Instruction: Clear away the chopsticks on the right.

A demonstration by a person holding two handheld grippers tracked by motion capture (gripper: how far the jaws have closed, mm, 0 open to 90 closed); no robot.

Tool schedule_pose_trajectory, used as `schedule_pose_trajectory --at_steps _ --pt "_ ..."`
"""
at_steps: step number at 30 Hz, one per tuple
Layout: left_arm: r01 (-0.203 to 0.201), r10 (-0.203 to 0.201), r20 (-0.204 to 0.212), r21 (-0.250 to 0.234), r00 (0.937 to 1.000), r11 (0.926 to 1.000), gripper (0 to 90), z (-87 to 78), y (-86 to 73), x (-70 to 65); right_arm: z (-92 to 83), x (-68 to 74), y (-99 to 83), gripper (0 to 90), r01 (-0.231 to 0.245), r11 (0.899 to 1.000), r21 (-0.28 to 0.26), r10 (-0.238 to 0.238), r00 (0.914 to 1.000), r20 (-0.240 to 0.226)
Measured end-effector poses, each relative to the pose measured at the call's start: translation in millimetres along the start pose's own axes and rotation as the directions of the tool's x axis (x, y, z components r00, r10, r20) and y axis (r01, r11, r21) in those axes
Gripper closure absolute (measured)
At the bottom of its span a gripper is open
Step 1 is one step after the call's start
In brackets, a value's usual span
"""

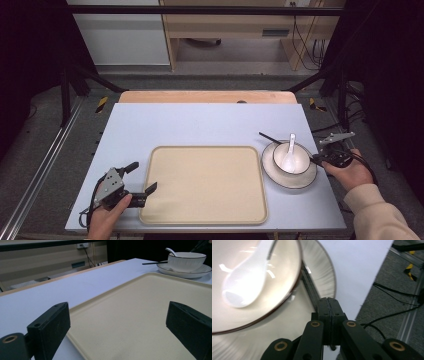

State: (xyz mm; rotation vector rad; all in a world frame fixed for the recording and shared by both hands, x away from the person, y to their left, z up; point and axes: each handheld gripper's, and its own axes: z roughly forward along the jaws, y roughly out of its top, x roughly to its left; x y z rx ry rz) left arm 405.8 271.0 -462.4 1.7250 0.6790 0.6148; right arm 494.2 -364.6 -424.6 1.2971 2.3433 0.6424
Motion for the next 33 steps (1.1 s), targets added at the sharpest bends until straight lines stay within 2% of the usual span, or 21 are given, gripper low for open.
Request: schedule_pose_trajectory --at_steps 2,4,5,6,8,12,22,27,33 --pt "0.0 0.0 0.002 0.001 1.0 1.0 5.2 0.4 0.0 -0.2 -2.0 2.0 0.0 89.5 0.014 1.0 -0.005 -0.014 0.9999 -0.004" --pt "0.001 -0.001 0.004 -0.001 1.0 1.0 5.2 1.0 0.0 -0.6 -4.1 2.1 0.8 87.5 0.028 0.999 -0.041 -0.029 0.9995 -0.011" --pt "0.001 -0.001 0.004 -0.001 1.0 1.0 5.2 1.0 0.0 -0.6 -4.1 2.1 0.8 87.5 0.028 0.999 -0.041 -0.029 0.9995 -0.011" --pt "-0.001 0.001 0.005 0.0 1.0 1.0 5.2 1.2 0.1 -0.8 -3.2 0.3 1.0 85.6 0.035 0.997 -0.074 -0.036 0.9993 -0.012" --pt "-0.002 0.002 0.007 0.001 1.0 1.0 5.3 1.1 0.1 -1.0 -1.1 -1.3 0.4 83.9 0.035 0.996 -0.087 -0.038 0.999 -0.023" --pt "0.002 -0.002 0.006 0.002 1.0 1.0 5.4 1.2 -0.5 -0.3 2.5 -2.6 -1.5 82.2 0.055 0.994 -0.095 -0.058 0.9977 -0.035" --pt "0.0 0.0 0.013 0.005 0.9999 1.0 5.7 2.4 -0.8 -1.4 8.8 -5.2 -2.7 83.2 0.062 0.992 -0.111 -0.067 0.9969 -0.042" --pt "-0.002 0.001 0.014 0.007 0.9999 1.0 5.7 2.2 -0.7 -1.4 10.6 -7.5 -1.9 84.1 0.047 0.991 -0.121 -0.056 0.9961 -0.068" --pt "0.001 -0.002 0.012 0.007 0.9999 1.0 5.8 2.5 -1.0 -1.3 8.1 -10.0 -1.9 84.0 0.044 0.989 -0.14 -0.053 0.9963 -0.068"
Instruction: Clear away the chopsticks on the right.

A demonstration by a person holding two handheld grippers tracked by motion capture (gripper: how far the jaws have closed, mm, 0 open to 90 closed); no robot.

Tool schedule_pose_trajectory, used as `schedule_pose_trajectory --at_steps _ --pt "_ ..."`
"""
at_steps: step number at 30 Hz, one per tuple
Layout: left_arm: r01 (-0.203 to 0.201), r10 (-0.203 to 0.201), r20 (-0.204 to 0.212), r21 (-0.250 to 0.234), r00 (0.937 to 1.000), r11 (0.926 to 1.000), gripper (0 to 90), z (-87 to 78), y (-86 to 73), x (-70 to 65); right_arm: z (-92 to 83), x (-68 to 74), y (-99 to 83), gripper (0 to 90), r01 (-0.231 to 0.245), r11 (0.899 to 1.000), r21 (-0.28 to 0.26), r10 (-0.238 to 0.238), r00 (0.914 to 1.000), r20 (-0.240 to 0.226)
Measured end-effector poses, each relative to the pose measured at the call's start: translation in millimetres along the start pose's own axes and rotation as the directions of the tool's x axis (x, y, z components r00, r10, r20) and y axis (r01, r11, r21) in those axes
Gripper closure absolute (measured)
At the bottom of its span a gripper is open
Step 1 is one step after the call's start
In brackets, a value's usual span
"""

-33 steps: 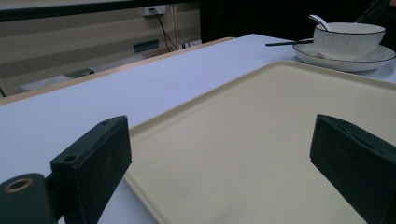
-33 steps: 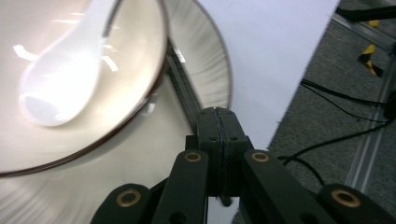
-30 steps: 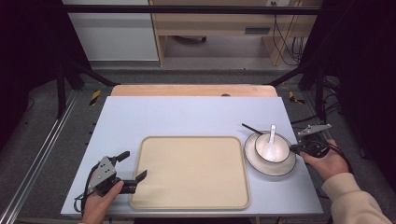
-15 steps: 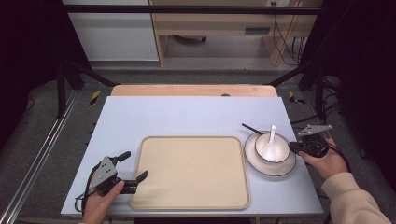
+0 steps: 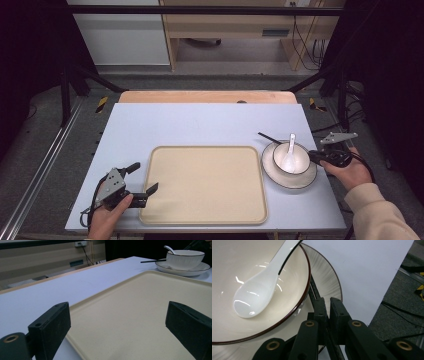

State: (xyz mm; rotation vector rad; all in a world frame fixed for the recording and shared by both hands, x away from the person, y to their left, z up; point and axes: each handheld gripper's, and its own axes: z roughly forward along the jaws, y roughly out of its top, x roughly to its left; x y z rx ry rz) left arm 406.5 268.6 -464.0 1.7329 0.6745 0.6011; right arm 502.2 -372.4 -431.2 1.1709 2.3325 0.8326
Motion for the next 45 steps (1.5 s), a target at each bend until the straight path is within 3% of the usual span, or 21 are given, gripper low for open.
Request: schedule_pose_trajectory --at_steps 15,28,32,35,38,39,41,43,44,45 --pt "-0.004 0.004 0.007 0.005 1.0 1.0 5.8 1.4 -0.1 -1.3 8.0 -1.2 -2.7 83.5 0.035 0.999 0.019 -0.035 0.9994 -0.008" --pt "-0.005 0.005 0.007 0.007 1.0 1.0 5.8 1.4 -0.2 -1.4 11.3 -0.9 -4.8 85.7 0.031 0.999 0.01 -0.031 0.9995 -0.002" --pt "-0.005 0.005 0.005 0.006 1.0 1.0 5.8 0.9 0.0 -1.3 6.6 -0.6 -4.3 85.8 0.017 1.0 -0.022 -0.017 0.9996 0.022" --pt "-0.006 0.006 0.004 0.005 1.0 1.0 5.8 1.0 0.1 -1.3 -6.4 -3.0 -0.7 85.8 -0.024 0.997 -0.078 0.03 0.9969 0.073" --pt "-0.007 0.007 0.004 0.003 1.0 1.0 5.8 0.9 0.3 -1.3 -14.9 -1.6 2.8 85.8 -0.036 0.993 -0.114 0.048 0.9933 0.105" --pt "-0.008 0.008 0.003 0.002 1.0 1.0 5.8 0.9 0.3 -1.3 -28.1 3.9 8.9 85.7 -0.041 0.984 -0.175 0.065 0.9891 0.132" --pt "-0.008 0.008 0.004 0.0 1.0 1.0 5.8 0.9 0.5 -1.5 -40.3 15.0 16.3 85.7 -0.019 0.976 -0.216 0.053 0.9863 0.156" --pt "-0.008 0.008 0.004 -0.007 1.0 0.9999 5.8 0.5 1.1 -1.8 -51.0 29.5 23.5 85.7 0.006 0.967 -0.256 0.034 0.988 0.151" --pt "-0.008 0.008 0.004 -0.007 1.0 0.9999 5.8 0.5 1.1 -1.8 -51.0 29.5 23.5 85.7 0.006 0.967 -0.256 0.034 0.988 0.151" --pt "-0.01 0.01 0.004 -0.009 0.9999 0.9999 5.7 0.1 1.4 -1.9 -59.3 46.7 29.9 85.7 0.03 0.96 -0.28 0.007 0.9915 0.13"
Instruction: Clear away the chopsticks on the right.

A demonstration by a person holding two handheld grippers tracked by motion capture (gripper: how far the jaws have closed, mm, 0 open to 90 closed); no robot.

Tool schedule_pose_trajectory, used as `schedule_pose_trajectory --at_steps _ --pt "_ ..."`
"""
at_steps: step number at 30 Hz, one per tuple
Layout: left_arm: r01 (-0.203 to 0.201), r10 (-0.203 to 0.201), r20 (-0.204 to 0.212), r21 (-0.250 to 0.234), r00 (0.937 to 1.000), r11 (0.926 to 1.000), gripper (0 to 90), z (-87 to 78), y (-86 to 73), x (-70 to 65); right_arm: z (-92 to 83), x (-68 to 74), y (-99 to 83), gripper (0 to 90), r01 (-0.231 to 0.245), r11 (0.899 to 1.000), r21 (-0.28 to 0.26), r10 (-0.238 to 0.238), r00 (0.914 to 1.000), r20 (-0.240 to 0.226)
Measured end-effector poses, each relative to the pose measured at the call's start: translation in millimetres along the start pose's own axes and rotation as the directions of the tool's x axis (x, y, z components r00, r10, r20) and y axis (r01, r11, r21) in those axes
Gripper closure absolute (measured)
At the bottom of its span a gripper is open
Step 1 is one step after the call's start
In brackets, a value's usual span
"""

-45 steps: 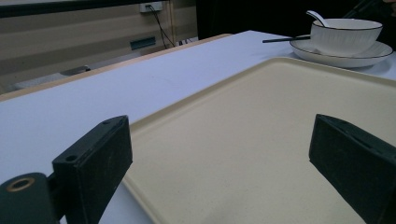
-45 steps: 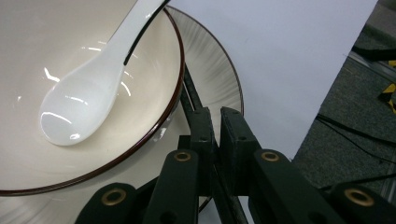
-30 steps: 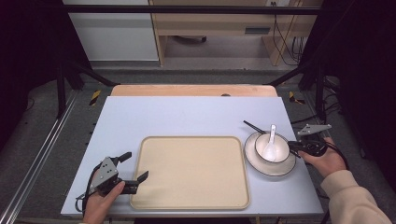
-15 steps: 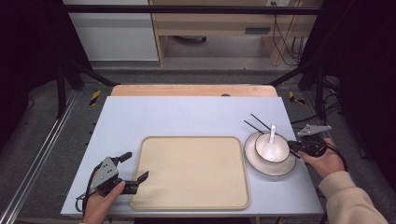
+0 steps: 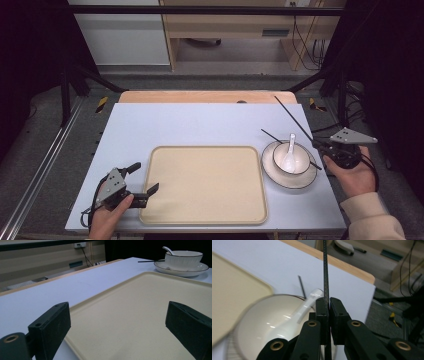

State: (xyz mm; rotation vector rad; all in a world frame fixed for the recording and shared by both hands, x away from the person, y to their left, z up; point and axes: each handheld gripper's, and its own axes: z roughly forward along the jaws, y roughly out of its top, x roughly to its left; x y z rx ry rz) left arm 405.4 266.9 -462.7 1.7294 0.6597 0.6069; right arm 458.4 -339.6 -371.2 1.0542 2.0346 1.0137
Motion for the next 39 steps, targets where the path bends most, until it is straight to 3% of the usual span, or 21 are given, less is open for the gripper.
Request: schedule_pose_trajectory --at_steps 3,4,5,6,8,9,12,13,17,29,36,39 --pt "-0.004 0.004 0.0 -0.004 1.0 1.0 5.7 -1.1 0.7 0.1 -7.8 22.6 8.9 85.7 0.027 0.999 -0.02 -0.028 0.9988 -0.04" --pt "-0.004 0.004 0.0 -0.004 1.0 1.0 5.7 -1.1 0.7 0.1 -7.8 22.6 8.9 85.7 0.027 0.999 -0.02 -0.028 0.9988 -0.04" --pt "-0.006 0.006 0.0 -0.008 1.0 0.9999 5.6 -1.9 1.1 0.2 -11.1 39.7 13.6 85.7 0.032 0.999 -0.028 -0.035 0.9963 -0.078" --pt "-0.006 0.006 0.0 -0.008 1.0 0.9999 5.7 -1.9 1.1 0.2 -11.1 39.7 13.6 85.7 0.032 0.999 -0.028 -0.035 0.9963 -0.078" --pt "-0.01 0.009 -0.001 -0.017 1.0 0.9998 5.6 -2.8 1.9 0.3 -11.5 53.3 16.3 85.7 0.042 0.999 -0.027 -0.045 0.9933 -0.106" --pt "-0.013 0.013 -0.002 -0.021 0.9999 0.9997 5.6 -3.6 2.6 0.1 -10.2 65.7 17.5 85.7 0.05 0.999 -0.018 -0.052 0.99 -0.131" --pt "-0.019 0.019 -0.002 -0.034 0.9998 0.9992 5.6 -4.3 3.6 -0.3 -7.8 76.2 17.4 85.7 0.056 0.998 -0.006 -0.056 0.987 -0.151" --pt "-0.022 0.022 0.0 -0.039 0.9998 0.999 5.5 -4.7 4.1 -0.2 -4.2 89.4 16.2 85.7 0.061 0.998 0.009 -0.059 0.9821 -0.179" --pt "-0.027 0.027 -0.001 -0.051 0.9996 0.9983 5.4 -6.3 5.2 -0.1 4.0 109.8 12.4 85.7 0.073 0.997 0.028 -0.065 0.9743 -0.216" --pt "-0.033 0.033 0.001 -0.061 0.9994 0.9976 5.1 -7.5 6.1 0.0 30.2 156.6 -7.5 85.7 0.091 0.99 0.108 -0.055 0.9524 -0.3" --pt "-0.033 0.033 0.0 -0.064 0.9994 0.9974 5.0 -8.6 6.5 0.2 43.9 176.4 -19.7 85.7 0.091 0.984 0.156 -0.033 0.9402 -0.339" --pt "-0.033 0.033 0.002 -0.07 0.9994 0.997 5.0 -8.6 6.9 -0.1 46.8 179.0 -22.5 85.7 0.087 0.982 0.166 -0.025 0.9391 -0.343"
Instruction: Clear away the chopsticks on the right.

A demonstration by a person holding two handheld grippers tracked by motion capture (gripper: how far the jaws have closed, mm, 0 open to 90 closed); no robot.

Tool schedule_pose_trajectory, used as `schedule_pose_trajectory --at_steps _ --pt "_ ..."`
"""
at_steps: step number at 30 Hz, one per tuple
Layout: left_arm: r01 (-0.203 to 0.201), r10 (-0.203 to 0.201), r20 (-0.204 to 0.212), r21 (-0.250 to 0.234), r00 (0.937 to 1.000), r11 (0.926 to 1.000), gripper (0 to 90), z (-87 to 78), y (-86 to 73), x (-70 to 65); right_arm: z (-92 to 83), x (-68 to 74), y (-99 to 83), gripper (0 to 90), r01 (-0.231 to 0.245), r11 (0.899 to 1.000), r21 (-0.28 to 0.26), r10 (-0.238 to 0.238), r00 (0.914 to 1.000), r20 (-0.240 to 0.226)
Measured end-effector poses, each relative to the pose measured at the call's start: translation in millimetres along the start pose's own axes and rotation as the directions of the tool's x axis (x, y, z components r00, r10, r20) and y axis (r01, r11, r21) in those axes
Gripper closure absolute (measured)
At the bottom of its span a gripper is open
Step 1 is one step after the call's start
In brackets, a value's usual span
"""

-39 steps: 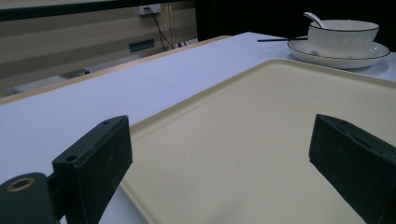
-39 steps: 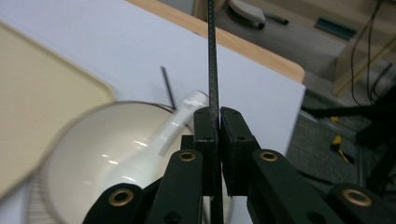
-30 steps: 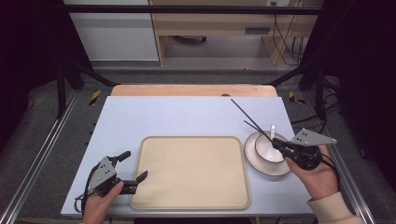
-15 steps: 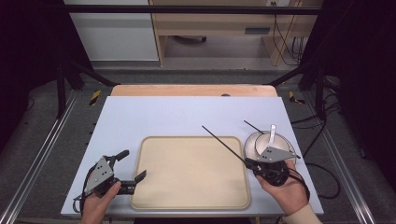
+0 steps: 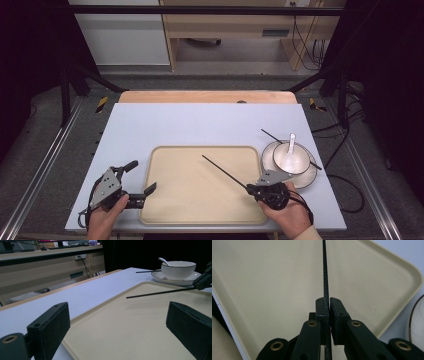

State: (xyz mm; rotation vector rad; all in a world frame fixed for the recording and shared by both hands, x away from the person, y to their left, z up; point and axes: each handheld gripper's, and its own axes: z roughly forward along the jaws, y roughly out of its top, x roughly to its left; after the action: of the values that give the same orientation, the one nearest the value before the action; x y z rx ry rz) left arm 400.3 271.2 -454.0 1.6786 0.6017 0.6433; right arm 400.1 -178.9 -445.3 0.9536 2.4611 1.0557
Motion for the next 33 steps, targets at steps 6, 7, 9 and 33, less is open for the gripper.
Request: schedule_pose_trajectory --at_steps 6,7,9,33 --pt "-0.002 0.002 0.004 -0.001 1.0 1.0 5.0 0.3 0.8 -0.7 5.5 0.8 -3.6 85.7 -0.017 1.0 0.008 0.017 0.9998 -0.005" --pt "-0.002 0.002 0.004 -0.001 1.0 1.0 4.9 0.3 0.8 -0.7 6.6 1.3 -4.1 85.7 -0.022 1.0 0.008 0.022 0.9997 -0.009" --pt "-0.002 0.002 0.006 -0.002 1.0 1.0 4.9 0.4 0.9 -0.9 8.6 2.3 -4.8 85.6 -0.018 1.0 0.014 0.019 0.9998 -0.01" --pt "-0.003 0.003 0.02 -0.006 0.9998 1.0 4.9 1.9 1.2 -2.9 21.0 10.9 -9.6 85.5 -0.034 0.998 0.052 0.035 0.9989 -0.032"
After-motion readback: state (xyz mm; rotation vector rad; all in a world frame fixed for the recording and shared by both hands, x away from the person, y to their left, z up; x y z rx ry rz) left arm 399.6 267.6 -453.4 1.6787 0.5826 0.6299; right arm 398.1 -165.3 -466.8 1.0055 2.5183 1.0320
